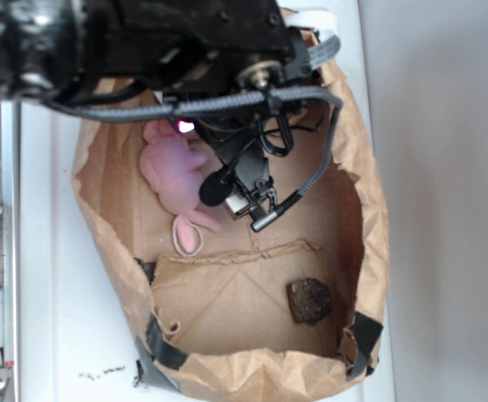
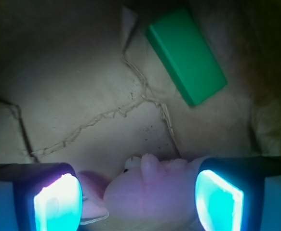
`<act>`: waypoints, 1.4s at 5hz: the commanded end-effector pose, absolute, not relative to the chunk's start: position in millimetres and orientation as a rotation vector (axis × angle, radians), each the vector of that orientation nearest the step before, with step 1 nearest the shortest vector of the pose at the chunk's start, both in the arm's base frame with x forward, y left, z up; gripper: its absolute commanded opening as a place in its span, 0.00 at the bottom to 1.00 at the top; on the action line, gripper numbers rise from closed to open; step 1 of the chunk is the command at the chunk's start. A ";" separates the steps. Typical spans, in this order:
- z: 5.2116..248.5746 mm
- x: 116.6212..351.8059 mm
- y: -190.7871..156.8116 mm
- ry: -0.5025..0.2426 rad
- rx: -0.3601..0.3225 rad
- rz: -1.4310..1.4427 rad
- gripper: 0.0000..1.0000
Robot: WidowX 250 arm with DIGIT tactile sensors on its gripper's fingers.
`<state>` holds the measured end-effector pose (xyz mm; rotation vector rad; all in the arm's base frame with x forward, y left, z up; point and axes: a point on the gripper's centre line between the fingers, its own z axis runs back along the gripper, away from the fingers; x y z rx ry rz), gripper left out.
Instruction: Grab the pink bunny.
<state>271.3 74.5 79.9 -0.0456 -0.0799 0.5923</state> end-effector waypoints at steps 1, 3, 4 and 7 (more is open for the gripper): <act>77.4 255.9 75.7 -0.226 -0.012 0.381 1.00; 86.3 257.3 77.8 -0.311 -0.007 0.242 1.00; 86.3 257.3 77.8 -0.311 -0.007 0.242 1.00; 77.3 253.5 67.4 -0.353 -0.076 -0.406 1.00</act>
